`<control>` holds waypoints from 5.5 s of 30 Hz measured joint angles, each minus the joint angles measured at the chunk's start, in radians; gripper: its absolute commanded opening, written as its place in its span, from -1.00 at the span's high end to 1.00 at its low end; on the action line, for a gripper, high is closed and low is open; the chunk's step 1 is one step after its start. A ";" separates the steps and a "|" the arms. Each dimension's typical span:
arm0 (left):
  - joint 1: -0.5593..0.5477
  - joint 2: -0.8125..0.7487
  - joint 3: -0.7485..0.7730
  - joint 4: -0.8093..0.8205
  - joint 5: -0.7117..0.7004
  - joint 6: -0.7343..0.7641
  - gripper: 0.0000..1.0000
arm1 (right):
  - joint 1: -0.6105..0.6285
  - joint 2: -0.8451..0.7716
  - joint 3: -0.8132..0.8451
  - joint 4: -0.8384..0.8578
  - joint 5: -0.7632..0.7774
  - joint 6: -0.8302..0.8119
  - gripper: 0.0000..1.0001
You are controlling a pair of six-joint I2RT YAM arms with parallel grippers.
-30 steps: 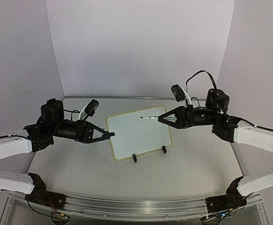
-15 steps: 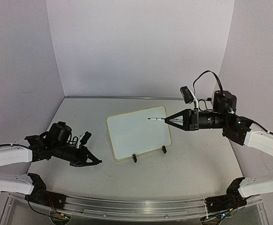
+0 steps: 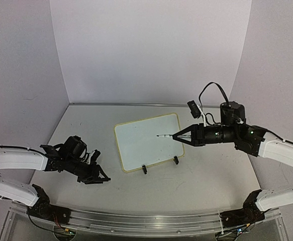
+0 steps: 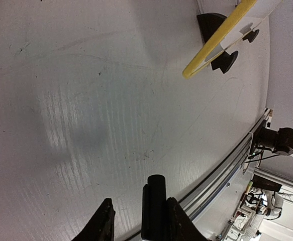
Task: Write a sentence on the whiteboard
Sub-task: Pick up the pen cap from the center of the board, then hold the whiteboard at the center of the board, then write a sentence on the whiteboard.
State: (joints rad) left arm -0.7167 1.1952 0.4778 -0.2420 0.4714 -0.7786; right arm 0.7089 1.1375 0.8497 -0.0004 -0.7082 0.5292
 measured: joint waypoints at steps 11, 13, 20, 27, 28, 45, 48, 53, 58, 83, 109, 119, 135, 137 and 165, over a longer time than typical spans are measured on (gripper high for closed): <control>0.000 0.029 0.000 0.037 0.004 -0.014 -0.51 | 0.045 0.017 0.000 -0.037 0.072 -0.032 1.00; 0.000 0.032 0.000 0.036 0.004 -0.016 -0.56 | 0.054 0.023 0.000 -0.047 0.084 -0.035 1.00; 0.000 0.035 0.003 0.029 -0.002 -0.005 -0.62 | 0.086 0.029 0.001 -0.072 0.128 -0.048 1.00; 0.019 0.035 0.109 -0.076 -0.004 0.064 -0.64 | 0.112 0.031 0.001 -0.088 0.229 -0.054 1.00; 0.032 0.036 0.144 -0.102 -0.003 0.087 -0.64 | 0.118 0.033 0.001 -0.088 0.247 -0.054 1.00; 0.292 0.285 0.664 -0.257 0.110 0.559 -0.67 | 0.231 0.148 0.007 0.124 0.446 -0.021 1.00; 0.317 0.349 0.735 -0.254 0.133 0.593 -0.61 | 0.240 0.160 0.007 0.157 0.474 -0.019 1.00; 0.318 0.419 0.833 -0.243 0.123 0.656 -0.63 | 0.252 0.208 0.010 0.201 0.504 -0.025 1.00; 0.319 0.405 0.799 -0.186 0.098 0.699 -0.66 | 0.266 0.271 0.030 0.236 0.517 -0.040 1.00; 0.344 0.505 0.779 -0.255 0.408 0.882 0.33 | 0.295 0.605 0.320 0.312 0.602 -0.115 1.00; 0.344 0.525 0.780 -0.247 0.445 0.903 1.00 | 0.296 0.725 0.420 0.284 0.625 -0.140 1.00; 0.344 0.525 0.780 -0.247 0.447 0.911 1.00 | 0.296 0.737 0.435 0.278 0.642 -0.146 1.00; 0.344 0.528 0.786 -0.255 0.445 0.913 1.00 | 0.303 0.748 0.431 0.280 0.685 -0.146 1.00; 0.344 0.528 0.786 -0.255 0.443 0.913 1.00 | 0.304 0.748 0.425 0.285 0.688 -0.144 1.00; 0.344 0.528 0.786 -0.256 0.446 0.921 1.00 | 0.318 0.664 0.360 0.276 0.697 -0.142 1.00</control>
State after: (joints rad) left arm -0.3729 1.7237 1.2640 -0.4980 0.9169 0.1421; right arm 1.0267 1.8011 1.2093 0.2755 -0.0109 0.3870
